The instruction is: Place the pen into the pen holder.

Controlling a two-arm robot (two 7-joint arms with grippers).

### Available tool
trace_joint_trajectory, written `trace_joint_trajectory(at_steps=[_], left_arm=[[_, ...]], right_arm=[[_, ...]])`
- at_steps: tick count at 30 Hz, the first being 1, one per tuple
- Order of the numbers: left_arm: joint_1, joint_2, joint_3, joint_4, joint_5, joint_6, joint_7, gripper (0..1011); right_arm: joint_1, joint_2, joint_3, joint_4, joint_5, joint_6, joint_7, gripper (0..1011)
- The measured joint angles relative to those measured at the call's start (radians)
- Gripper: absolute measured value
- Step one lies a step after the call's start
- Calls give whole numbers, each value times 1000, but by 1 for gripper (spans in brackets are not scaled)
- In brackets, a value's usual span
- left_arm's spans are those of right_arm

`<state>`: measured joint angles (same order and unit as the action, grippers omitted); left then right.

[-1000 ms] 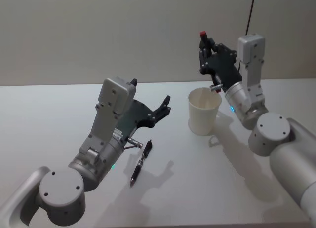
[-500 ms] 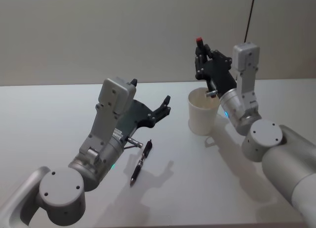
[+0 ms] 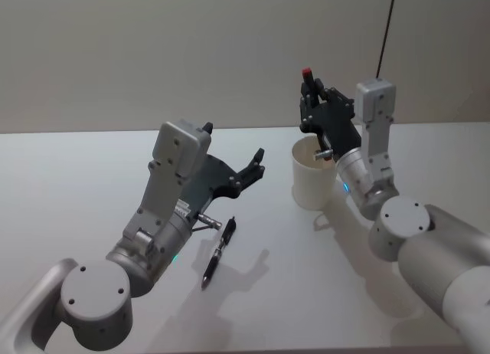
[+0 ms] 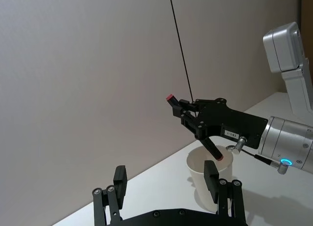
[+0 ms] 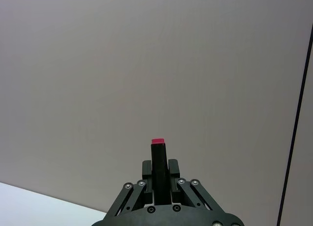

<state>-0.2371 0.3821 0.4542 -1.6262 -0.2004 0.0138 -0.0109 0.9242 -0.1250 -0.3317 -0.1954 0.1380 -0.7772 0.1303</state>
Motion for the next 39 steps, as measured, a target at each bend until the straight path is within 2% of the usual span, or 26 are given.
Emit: trace_joint_trajectory(at_steps=[3,6,7,8,10,11,17,21,23,26,30,35,39], left_arm=[[0,0,0,0,0,0,0,1003],[0,0,0,0,0,0,0,1003],[0,0,0,0,0,0,0,1003],[0,0,0,0,0,0,0,1003],[0,0,0,0,0,0,0,1003],[0,0,0,0,0,0,0,1003],[0,0,0,0,0,0,0,1003],[0,0,0,0,0,0,0,1003],[0,0,0,0,0,0,0,1003],[0,0,0,0,0,0,0,1003],[0,0,0,0,0,0,0,1003],[0,0,0,0,0,0,0,1003],[0,0,0,0,0,0,0,1003]], right_arm=[[7,-5,-1,21,-3,-11,-5,195],[14,-10,-2,44,-7,-22,-10,301],[14,-10,-2,44,-7,-22,-10,301],[16,-12,-3,51,-10,-26,-12,358],[17,-14,-3,59,-12,-29,-14,401],[19,-15,-4,65,-15,-31,-17,462],[23,-18,-4,84,-25,-37,-26,617],[25,-18,-4,90,-30,-38,-30,779],[26,-18,-4,92,-31,-39,-31,809],[28,-18,1,95,-34,-39,-31,922],[31,-16,10,95,-34,-33,-23,1001],[32,-9,27,80,-28,-14,0,1001],[5,8,48,5,-23,32,25,1001]])
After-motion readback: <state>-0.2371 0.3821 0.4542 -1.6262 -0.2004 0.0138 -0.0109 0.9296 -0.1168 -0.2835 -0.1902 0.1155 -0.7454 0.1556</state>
